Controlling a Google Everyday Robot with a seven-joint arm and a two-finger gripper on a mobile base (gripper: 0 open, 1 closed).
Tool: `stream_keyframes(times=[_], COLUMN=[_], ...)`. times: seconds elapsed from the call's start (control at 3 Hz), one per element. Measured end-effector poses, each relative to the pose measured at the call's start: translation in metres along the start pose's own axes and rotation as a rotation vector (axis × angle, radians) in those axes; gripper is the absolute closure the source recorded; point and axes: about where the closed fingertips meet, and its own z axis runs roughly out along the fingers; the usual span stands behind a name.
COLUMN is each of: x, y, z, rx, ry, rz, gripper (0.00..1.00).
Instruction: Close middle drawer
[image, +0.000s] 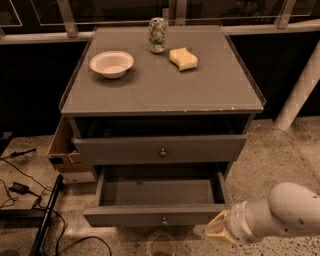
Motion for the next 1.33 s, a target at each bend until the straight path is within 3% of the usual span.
stream_keyframes(times=[0.33,1.0,1.33], x=[0.045,0.053,0.062], y=[0.014,0.012,0.007], z=[0.091,0.102,0.125], rx=[-0.113,-0.095,-0.039], ry=[-0.047,-0.052,-0.076], rz=[0.067,0.047,-0.040], gripper=[1.00,1.00,1.00])
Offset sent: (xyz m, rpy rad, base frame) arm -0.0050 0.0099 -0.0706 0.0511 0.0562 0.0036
